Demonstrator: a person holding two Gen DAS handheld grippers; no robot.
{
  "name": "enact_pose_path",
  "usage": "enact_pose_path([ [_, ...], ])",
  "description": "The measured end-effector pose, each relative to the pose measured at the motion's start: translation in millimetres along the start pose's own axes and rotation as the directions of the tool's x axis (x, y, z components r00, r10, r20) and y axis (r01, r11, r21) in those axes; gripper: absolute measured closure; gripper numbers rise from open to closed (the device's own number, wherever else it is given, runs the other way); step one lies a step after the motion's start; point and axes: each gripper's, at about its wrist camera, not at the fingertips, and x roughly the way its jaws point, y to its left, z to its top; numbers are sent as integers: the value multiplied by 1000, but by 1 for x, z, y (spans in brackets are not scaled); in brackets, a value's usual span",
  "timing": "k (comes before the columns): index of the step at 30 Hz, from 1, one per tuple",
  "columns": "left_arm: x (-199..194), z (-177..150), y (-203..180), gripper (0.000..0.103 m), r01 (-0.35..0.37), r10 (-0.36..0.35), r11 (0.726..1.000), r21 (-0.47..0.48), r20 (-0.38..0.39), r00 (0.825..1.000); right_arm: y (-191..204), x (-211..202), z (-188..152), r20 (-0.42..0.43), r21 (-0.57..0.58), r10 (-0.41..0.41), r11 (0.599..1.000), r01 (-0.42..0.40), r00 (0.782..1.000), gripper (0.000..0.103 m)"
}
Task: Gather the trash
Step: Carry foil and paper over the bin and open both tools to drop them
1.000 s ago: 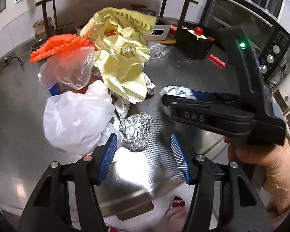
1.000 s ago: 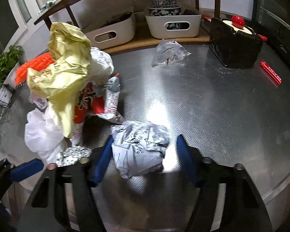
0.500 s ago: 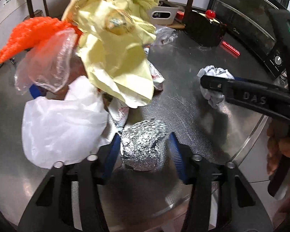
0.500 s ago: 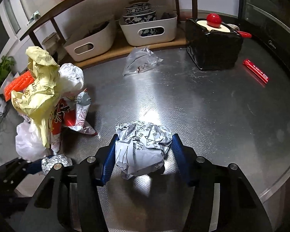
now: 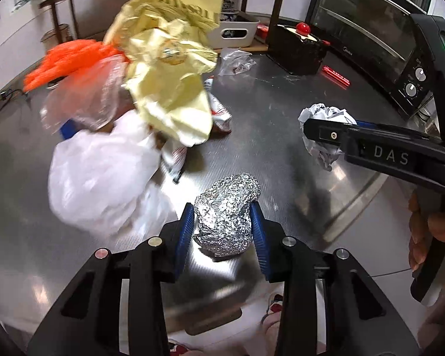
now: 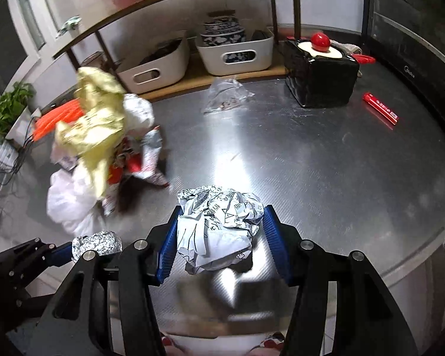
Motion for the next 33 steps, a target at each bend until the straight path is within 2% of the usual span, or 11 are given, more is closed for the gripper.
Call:
enact_pose_path([
  [9, -52, -57, 22, 67, -53, 53, 996, -65, 6, 999, 46, -34, -43, -12, -78, 58, 995, -59, 998, 48],
  [14, -77, -97, 37, 67, -73, 73, 991, -112, -11, 997, 72, -45, -77, -54, -106, 108, 988, -114, 993, 48],
  [19, -87, -136, 44, 67, -68, 62, 988, -135, -49, 997, 87, -54, -108, -102, -119, 141, 981, -153, 985, 48],
  [23, -78, -165, 48, 67, -56, 40, 986, -158, -97, 994, 93, -45, -134, -165, -126, 141, 979, -163, 976, 48],
  [27, -55, -193, 53, 67, -47, 15, 980, -192, -162, 987, 95, -15, -162, -247, -119, 115, 982, -148, 962, 48],
  [33, -10, -221, 58, 67, -59, 5, 974, -217, -243, 970, 95, 34, -197, -311, -110, 69, 988, -108, 948, 48],
])
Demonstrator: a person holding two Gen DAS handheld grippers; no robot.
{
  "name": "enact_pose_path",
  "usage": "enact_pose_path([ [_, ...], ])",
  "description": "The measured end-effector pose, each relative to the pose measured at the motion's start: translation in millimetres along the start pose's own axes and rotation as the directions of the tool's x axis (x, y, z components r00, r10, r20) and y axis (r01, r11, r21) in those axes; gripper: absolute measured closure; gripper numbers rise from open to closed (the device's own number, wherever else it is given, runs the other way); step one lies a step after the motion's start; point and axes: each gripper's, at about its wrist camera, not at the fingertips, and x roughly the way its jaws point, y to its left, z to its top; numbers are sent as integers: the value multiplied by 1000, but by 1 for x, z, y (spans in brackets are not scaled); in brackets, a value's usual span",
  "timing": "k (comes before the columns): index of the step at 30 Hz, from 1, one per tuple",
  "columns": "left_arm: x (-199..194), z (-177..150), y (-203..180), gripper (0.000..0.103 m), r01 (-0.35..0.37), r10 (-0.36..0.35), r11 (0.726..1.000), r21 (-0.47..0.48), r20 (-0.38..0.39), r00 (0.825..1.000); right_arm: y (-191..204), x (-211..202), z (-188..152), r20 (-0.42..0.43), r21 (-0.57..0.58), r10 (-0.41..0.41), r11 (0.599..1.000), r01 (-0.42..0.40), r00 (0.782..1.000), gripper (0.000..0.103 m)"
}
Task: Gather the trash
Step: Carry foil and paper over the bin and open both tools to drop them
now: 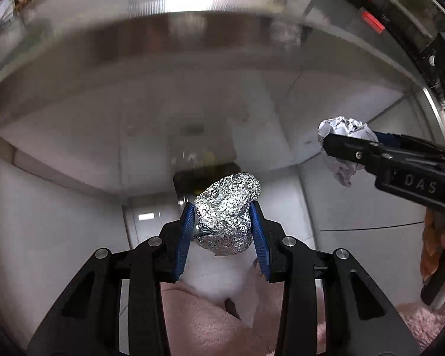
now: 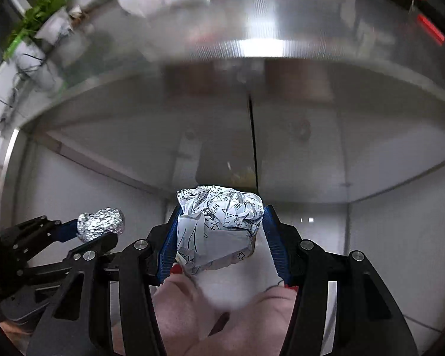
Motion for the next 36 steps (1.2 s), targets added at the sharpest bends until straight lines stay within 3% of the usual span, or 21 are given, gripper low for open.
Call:
enact_pose_path([
  [13, 111, -11, 25, 67, -13, 3, 995, -101, -101, 995, -4, 117, -19, -108, 60, -70, 995, 76, 992, 48],
  [20, 154, -12, 32, 67, -20, 0, 991, -131, -150, 989, -6, 157, -27, -172, 135, -47, 988, 71, 984, 47],
  [28, 154, -6, 36, 64, -9, -11, 991, -132, -150, 989, -5, 160, -14, -171, 167, -30, 984, 59, 985, 43],
  [31, 147, -3, 36, 54, -10, -8, 992, -129, -140, 990, -5, 154, -12, -160, 171, -29, 984, 57, 987, 31],
  [36, 131, -1, 33, 46, -18, 4, 993, -115, -121, 993, -6, 142, -8, -137, 169, -35, 984, 58, 990, 28],
])
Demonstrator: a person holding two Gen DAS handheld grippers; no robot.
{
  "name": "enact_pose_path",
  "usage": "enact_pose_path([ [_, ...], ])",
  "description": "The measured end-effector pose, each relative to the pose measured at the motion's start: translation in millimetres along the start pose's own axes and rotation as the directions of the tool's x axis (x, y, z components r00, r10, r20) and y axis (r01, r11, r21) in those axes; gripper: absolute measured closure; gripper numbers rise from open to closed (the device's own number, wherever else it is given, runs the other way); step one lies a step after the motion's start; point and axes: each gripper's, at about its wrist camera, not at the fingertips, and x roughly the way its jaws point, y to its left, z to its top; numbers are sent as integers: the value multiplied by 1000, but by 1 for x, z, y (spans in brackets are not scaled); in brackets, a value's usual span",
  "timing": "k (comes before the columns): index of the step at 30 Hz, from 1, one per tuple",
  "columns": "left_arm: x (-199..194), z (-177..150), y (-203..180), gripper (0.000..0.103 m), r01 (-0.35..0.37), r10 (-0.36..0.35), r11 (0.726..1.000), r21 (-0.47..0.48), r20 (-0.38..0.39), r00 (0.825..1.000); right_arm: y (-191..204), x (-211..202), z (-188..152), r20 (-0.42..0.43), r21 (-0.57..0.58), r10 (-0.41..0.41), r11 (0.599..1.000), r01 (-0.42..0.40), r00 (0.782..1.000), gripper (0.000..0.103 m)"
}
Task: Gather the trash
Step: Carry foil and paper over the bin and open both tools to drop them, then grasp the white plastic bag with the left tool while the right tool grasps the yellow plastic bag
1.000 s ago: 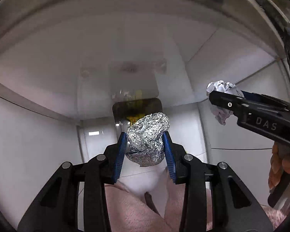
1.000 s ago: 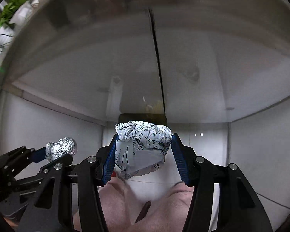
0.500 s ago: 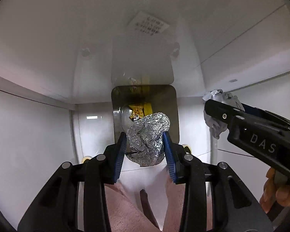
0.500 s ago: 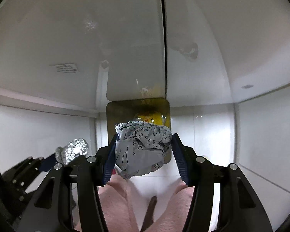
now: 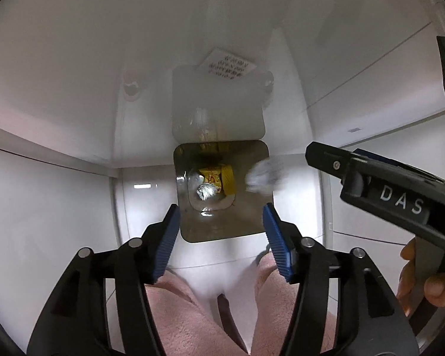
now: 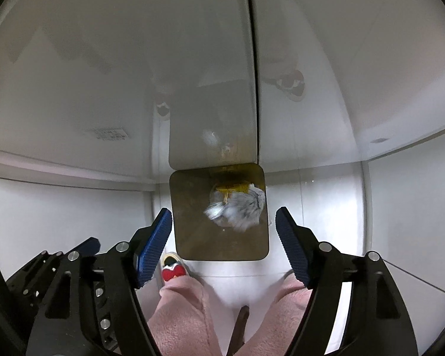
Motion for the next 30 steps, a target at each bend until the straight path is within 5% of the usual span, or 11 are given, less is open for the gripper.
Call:
enact_pose_path([
  [13, -107, -8, 0, 12, -34, 32, 999, 10, 162, 986, -1, -103, -6, 121, -109, -26, 993, 40, 992, 4],
  [20, -171, -9, -5, 9, -64, 54, 998, 28, 282, 958, -4, -171, -7, 215, -121, 45, 992, -19, 976, 4],
  [30, -245, 12, -24, 9, -66, 34, 996, 60, 430, 902, -10, -250, 26, 393, -98, 90, 994, -55, 915, 4],
])
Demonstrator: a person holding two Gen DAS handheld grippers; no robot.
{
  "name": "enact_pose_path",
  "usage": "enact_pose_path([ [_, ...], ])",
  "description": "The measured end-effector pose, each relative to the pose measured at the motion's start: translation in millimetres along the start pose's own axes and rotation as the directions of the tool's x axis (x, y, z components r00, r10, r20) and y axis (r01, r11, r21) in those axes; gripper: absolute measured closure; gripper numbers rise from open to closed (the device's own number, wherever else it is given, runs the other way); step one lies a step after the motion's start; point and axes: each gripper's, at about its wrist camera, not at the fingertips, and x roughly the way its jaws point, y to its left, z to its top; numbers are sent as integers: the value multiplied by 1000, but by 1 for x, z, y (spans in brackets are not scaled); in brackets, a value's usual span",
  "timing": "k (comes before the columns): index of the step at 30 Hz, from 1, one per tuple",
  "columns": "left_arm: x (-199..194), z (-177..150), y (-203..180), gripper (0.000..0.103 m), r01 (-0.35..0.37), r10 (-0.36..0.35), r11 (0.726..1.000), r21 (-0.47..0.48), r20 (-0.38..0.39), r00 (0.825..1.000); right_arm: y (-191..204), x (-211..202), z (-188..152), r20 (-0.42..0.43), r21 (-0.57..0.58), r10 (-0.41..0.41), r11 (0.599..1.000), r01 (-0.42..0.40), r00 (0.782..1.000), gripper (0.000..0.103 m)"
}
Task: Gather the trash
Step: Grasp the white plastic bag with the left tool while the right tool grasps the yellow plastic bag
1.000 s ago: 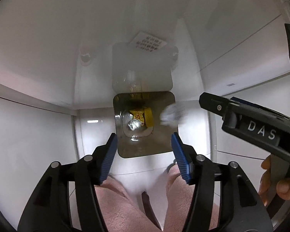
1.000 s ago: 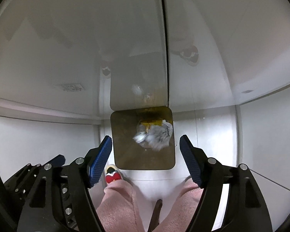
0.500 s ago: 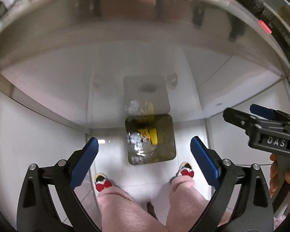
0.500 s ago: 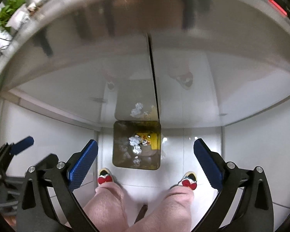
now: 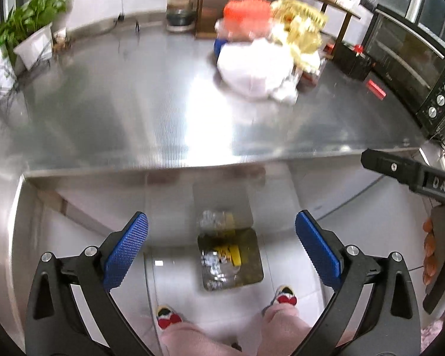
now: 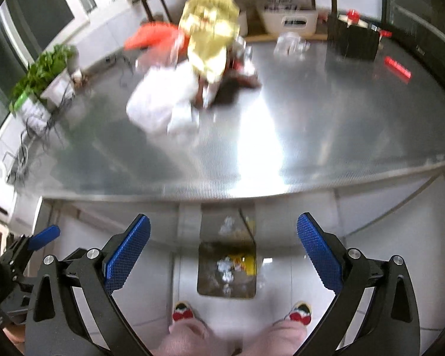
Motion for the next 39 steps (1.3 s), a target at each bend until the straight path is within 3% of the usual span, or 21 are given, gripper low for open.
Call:
enact_pose_path([
  [5, -11, 31, -2, 9, 4, -5, 1000, 24, 58, 998, -6, -5, 33, 49, 10, -17, 1000, 17, 999, 4],
  [14, 4, 95, -14, 9, 14, -22, 998, 63, 123, 992, 7, -10, 100, 153, -33, -9, 999, 14, 988, 4],
  [19, 27, 125, -20, 13, 35, -43, 997, 69, 126, 991, 15, 10, 129, 156, -55, 14, 998, -5, 988, 5],
  [25, 63, 148, -26, 26, 66, -73, 994, 82, 82, 994, 19, 37, 157, 152, -72, 25, 997, -14, 988, 18],
  [28, 81, 157, -27, 27, 72, -77, 994, 81, 62, 995, 19, 48, 165, 160, -82, 4, 997, 10, 987, 20],
  [30, 87, 159, -28, 28, 77, -82, 994, 82, 58, 995, 20, 53, 168, 168, -88, 6, 996, 9, 986, 28],
  [33, 97, 163, -30, 39, 94, -98, 992, 86, 44, 994, 23, 59, 169, 170, -115, 1, 993, 18, 985, 38],
  [37, 107, 164, -31, 59, 121, -122, 988, 97, 8, 992, 24, 69, 167, 131, -143, 7, 990, 11, 991, 72],
  [39, 110, 164, -31, 69, 131, -131, 986, 101, -5, 991, 23, 70, 168, 124, -148, 9, 989, 10, 992, 79],
])
